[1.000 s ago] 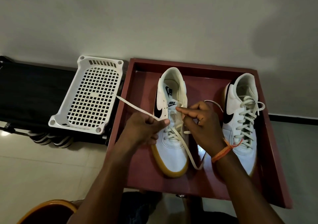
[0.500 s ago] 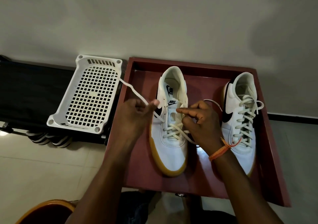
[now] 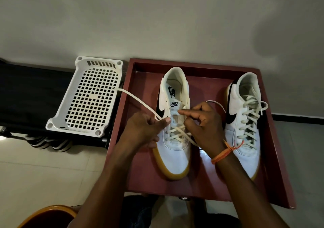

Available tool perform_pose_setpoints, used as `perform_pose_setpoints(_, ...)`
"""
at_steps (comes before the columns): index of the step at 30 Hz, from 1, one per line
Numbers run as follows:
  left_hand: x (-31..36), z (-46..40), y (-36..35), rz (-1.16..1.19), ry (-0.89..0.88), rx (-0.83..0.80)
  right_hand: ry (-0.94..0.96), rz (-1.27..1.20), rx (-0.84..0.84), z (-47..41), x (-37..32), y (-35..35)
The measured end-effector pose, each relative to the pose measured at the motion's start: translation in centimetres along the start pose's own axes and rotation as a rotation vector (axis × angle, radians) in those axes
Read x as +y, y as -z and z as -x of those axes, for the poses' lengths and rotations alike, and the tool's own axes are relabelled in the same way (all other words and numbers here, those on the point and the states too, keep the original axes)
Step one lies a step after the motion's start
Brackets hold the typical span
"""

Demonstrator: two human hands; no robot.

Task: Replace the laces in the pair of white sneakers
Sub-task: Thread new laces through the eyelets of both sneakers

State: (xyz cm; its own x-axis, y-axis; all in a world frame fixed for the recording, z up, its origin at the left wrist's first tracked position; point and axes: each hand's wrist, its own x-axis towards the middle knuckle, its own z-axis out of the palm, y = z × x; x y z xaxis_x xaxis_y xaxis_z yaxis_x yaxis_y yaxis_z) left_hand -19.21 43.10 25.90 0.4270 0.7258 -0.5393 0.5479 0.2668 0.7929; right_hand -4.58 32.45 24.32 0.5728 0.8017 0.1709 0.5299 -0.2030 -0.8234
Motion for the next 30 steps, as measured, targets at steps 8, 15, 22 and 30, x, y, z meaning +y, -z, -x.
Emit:
perform_pose_setpoints(8,0.3,-0.8,1.1,0.132,-0.290,0.333,0.005,-0.007,-0.019,0.0,0.1,0.5)
perform_pose_setpoints(15,0.4,0.3,0.8,0.059,0.065,0.003,-0.010,-0.022,-0.024,0.0,0.1,0.6)
perform_pose_setpoints(22,0.2,-0.4,-0.5,-0.006,-0.238,0.114,-0.013,-0.030,-0.026,-0.1,0.2,0.6)
perform_pose_setpoints(30,0.5,-0.4,1.6,0.083,-0.013,0.277,-0.012,-0.052,-0.013,0.0,0.0,0.7)
